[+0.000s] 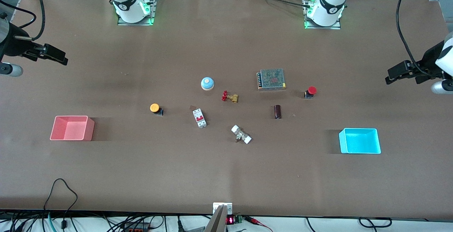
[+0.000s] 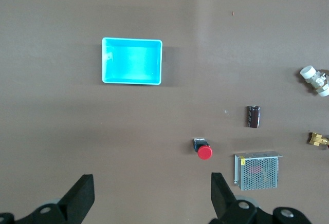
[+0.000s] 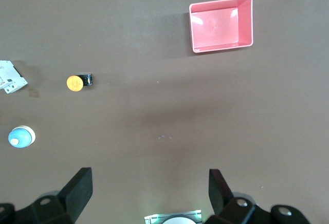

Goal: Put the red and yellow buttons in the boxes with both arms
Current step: 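Move the right gripper toward the yellow button while the left gripper reaches the red button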

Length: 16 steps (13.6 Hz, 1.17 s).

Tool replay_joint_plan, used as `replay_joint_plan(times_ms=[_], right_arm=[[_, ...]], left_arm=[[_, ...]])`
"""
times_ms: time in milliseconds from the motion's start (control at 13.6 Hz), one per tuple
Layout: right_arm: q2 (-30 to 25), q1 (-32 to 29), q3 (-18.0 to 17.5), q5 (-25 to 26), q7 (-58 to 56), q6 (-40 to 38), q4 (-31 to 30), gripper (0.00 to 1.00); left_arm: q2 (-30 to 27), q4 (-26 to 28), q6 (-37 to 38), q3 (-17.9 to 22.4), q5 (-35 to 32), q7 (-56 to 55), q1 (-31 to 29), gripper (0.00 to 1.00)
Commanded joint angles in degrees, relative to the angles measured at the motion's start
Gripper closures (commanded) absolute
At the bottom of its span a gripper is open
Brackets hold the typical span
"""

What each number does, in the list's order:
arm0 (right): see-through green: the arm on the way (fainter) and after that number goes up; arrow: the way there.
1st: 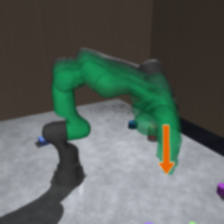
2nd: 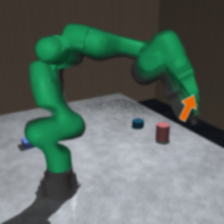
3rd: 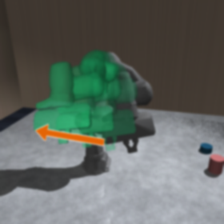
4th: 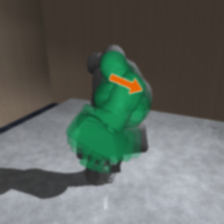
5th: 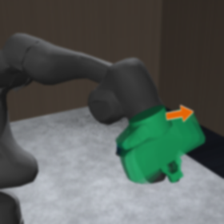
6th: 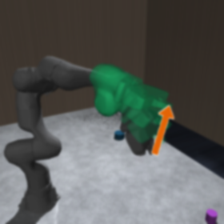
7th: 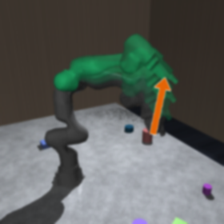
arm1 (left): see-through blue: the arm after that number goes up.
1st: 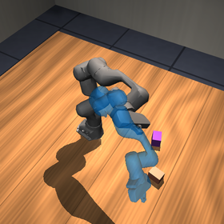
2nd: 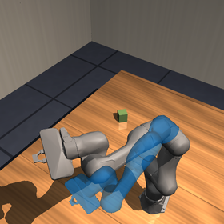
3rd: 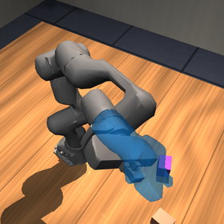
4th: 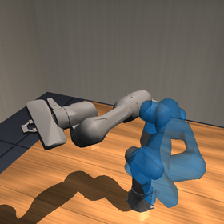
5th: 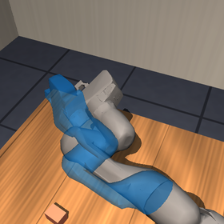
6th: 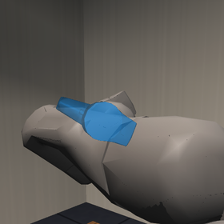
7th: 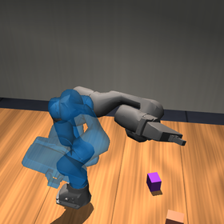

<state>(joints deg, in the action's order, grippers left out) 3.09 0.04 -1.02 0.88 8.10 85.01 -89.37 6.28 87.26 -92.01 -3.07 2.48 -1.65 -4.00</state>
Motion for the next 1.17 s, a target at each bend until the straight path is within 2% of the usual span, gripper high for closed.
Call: replay_joint_plan(times_ms=[0,73,367,587,807,1100], right_arm=[[3.0,0.9,-0.7,-0.3,-0.7,0.0,0.4,0.00],[4.4,1.3,-0.7,-0.5,-0.7,0.5,0.6,0.00],[10.0,3.5,-0.7,-0.8,-0.7,5.8,0.2,0.00],[11.2,4.8,-0.7,-0.8,0.4,15.2,-4.6,0.00],[10.8,4.8,-0.7,-0.8,0.5,24.4,-11.2,0.00],[12.7,7.9,-0.6,-0.7,7.7,32.3,-15.2,0.00]], left_arm=[[1.8,1.4,1.4,-1.6,-0.9,0.3,1.3,0.00],[3.0,1.8,1.0,-2.4,-0.7,0.2,1.5,0.00],[4.0,12.1,-7.5,-2.6,-0.2,0.9,3.9,0.00],[3.6,19.9,-11.9,-2.7,0.0,0.3,6.0,0.00],[3.2,31.0,-25.7,-2.8,0.0,-5.6,9.1,0.00],[4.4,39.6,-37.3,-3.0,0.1,-13.1,9.6,0.00]])
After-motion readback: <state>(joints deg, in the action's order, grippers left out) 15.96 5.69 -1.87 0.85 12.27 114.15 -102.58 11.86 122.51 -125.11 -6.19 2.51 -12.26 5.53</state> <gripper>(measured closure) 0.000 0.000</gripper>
